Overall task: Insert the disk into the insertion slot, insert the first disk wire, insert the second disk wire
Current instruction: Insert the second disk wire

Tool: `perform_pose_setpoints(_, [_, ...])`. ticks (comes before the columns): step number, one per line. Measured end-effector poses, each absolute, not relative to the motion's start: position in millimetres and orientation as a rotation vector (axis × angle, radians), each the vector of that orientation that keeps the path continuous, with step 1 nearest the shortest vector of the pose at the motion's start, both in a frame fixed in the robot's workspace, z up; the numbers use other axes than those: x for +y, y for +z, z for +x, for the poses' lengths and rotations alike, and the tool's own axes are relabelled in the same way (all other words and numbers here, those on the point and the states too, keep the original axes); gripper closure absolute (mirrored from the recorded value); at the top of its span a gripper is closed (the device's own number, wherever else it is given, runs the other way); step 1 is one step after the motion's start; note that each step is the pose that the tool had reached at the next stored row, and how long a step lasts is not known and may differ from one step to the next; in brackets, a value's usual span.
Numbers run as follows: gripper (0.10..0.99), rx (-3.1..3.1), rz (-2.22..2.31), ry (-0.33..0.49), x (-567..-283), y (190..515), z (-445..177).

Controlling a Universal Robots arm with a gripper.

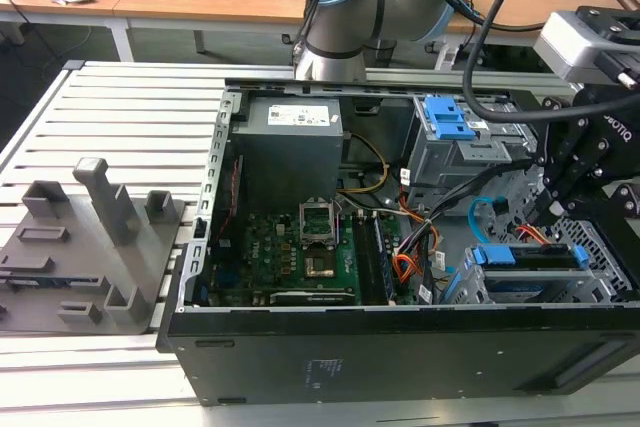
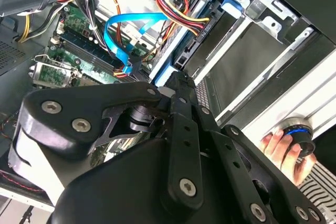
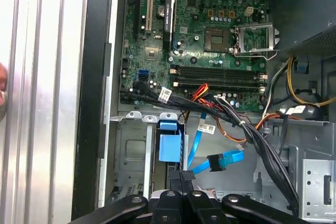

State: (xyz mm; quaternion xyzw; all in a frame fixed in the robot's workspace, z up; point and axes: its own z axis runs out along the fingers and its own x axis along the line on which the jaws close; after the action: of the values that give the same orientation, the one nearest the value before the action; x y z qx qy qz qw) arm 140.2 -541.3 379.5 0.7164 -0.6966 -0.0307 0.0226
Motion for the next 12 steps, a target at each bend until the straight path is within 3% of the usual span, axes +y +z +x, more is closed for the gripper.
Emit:
perform_pose_setpoints(2, [0.98,-2.158,2.219,-0.095,-541.3,379.5,140.0])
perform_pose_setpoints(3, [0.792,-2.158,2.219,-0.095,-541.3,379.5,139.8])
perform_pose_setpoints(4, [0.725,-2.158,2.219,-0.095,-541.3,379.5,139.7])
perform_pose_setpoints(12, [0.725,-2.155,2.221,-0.095,-515.1,378.4,131.4])
